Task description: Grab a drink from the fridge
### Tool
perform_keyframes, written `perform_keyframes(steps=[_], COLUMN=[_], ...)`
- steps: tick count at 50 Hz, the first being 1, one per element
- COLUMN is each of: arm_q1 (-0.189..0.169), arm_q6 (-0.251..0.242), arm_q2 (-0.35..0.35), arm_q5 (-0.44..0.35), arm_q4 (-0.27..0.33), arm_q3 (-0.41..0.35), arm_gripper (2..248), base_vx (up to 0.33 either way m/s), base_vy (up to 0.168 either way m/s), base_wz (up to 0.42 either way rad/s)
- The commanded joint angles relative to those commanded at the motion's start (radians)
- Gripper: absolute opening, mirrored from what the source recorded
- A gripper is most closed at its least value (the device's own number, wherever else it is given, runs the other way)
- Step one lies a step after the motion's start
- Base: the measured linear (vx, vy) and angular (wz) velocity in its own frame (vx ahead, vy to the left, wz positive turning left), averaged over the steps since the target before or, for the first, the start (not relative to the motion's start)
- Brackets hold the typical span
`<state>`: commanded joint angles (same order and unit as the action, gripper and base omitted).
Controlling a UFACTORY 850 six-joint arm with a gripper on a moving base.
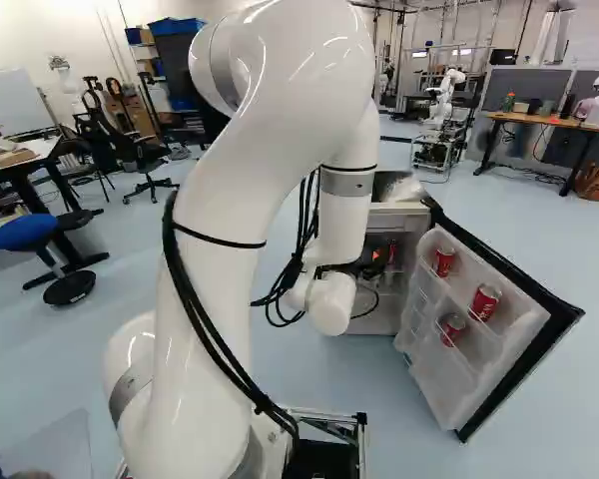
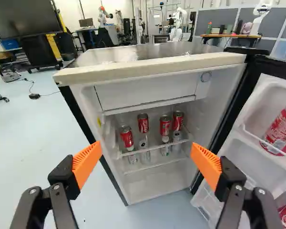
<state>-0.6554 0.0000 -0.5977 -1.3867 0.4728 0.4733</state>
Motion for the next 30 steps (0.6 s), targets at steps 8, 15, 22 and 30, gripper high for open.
perform_keyframes(steps=[8,15,22,30], arm_q1=[0.004,0.010,0.018,0.027], arm_q6=[0.000,0.000,0.000,0.000], arm_q2=[-0.035,-0.069,-0.104,-0.144], arm_q5=[0.000,0.000,0.000,0.000], arm_q4=[0.000,0.000,0.000,0.000], arm_q3=[0.023,0.049,0.078,0.113], arm_gripper=[247,247,247,247], base_vx=[0.000,0.000,0.000,0.000], base_vy=[0.000,0.000,0.000,0.000], base_wz=[0.000,0.000,0.000,0.000])
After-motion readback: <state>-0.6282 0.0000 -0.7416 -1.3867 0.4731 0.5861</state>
